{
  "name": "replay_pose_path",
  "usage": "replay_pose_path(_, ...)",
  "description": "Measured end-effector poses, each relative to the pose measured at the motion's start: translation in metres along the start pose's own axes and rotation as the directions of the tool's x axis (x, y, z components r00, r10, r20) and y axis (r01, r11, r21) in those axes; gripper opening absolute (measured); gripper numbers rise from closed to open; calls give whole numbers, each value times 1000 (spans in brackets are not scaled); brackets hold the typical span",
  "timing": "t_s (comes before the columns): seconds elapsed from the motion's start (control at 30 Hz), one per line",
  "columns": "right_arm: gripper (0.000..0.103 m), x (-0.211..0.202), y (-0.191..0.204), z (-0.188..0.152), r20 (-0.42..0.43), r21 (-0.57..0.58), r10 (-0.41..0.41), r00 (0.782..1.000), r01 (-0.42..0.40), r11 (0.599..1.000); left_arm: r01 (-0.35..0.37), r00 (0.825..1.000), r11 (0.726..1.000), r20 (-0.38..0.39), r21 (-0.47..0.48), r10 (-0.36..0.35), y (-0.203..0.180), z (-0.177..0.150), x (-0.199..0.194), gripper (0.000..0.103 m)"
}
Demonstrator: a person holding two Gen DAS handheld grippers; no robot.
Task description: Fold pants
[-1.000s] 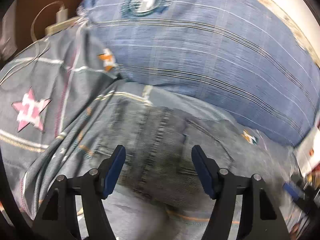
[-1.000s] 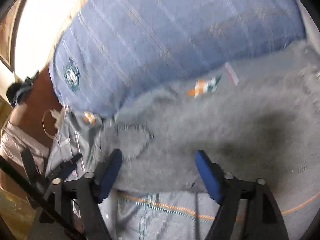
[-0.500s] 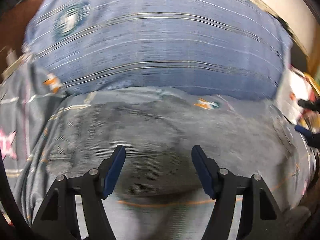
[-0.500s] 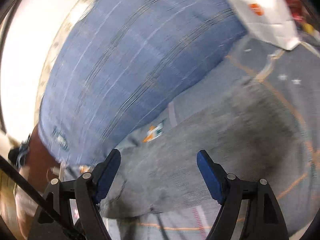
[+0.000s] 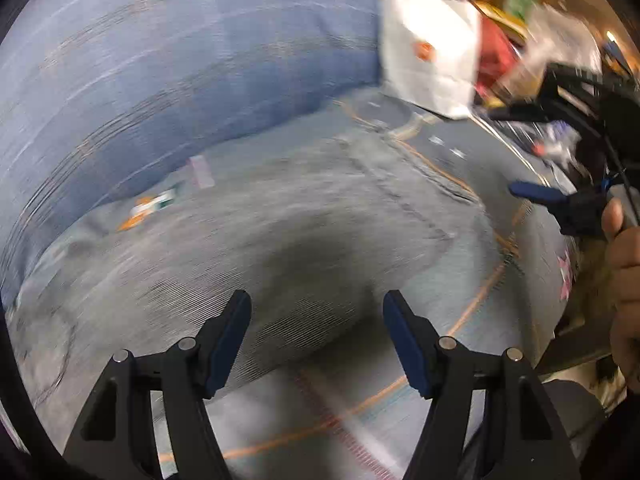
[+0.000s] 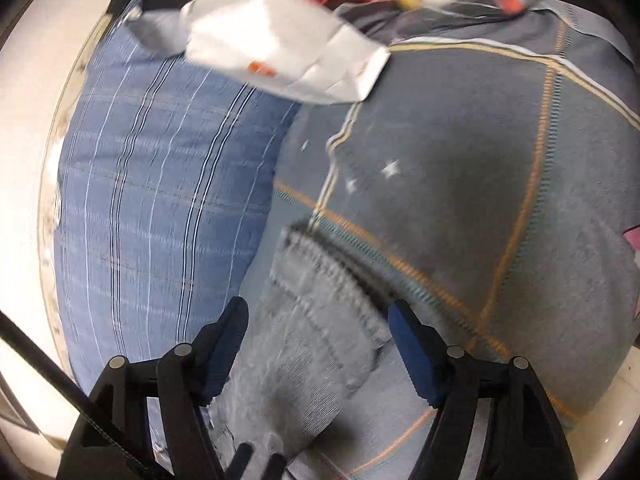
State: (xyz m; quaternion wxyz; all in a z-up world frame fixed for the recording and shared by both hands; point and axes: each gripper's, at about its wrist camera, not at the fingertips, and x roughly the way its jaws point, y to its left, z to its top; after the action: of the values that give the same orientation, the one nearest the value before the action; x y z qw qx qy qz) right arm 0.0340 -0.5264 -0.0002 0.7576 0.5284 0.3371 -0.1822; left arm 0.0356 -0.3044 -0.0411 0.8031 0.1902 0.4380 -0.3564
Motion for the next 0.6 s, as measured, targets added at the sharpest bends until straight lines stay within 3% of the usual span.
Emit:
replay_pose_path(0.27, 71, 9, -22, 12, -39, 68, 41, 998, -38, 997, 57, 996, 990, -75, 131, -47, -65, 31, 54, 65)
replay_pose_path(0.4, 71, 7, -35, 16, -27, 121, 50, 998, -47, 992, -6, 994, 967, -106, 255, 34, -97, 34, 80, 49)
replay_pose_path(0.6, 71, 10, -49, 17, -28, 211, 96, 995, -88, 973, -35, 997, 954, -54, 296, 53, -114, 36, 83, 46)
